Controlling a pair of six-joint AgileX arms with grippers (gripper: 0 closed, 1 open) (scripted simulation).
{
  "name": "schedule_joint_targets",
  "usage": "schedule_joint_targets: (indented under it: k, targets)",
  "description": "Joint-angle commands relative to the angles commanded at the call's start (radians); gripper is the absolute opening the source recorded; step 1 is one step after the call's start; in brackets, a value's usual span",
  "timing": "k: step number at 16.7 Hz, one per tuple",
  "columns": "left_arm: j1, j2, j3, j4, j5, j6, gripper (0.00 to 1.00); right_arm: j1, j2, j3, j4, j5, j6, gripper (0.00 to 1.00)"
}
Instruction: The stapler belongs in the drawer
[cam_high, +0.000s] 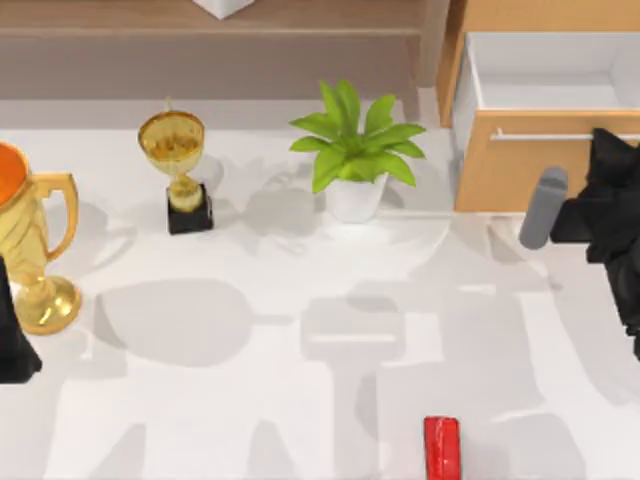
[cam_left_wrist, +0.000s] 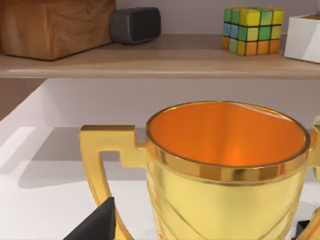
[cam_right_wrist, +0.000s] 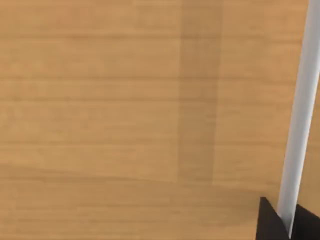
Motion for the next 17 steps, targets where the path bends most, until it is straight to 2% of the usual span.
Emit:
schedule_joint_targets:
  k: [6, 13, 17]
  targets:
    - [0.000, 0.000, 0.000, 0.000, 0.000, 0.000, 1.00, 0.007, -0.003, -0.012, 0.012, 0.000, -0.001, 0.00]
    - [0.000, 0.000, 0.000, 0.000, 0.000, 0.000, 1.00, 0.067, -0.058, -0.221, 0.158, 0.065, 0.000, 0.00]
    - [0.000, 0.000, 0.000, 0.000, 0.000, 0.000, 1.00, 0.074, -0.065, -0.243, 0.176, 0.073, 0.001, 0.00]
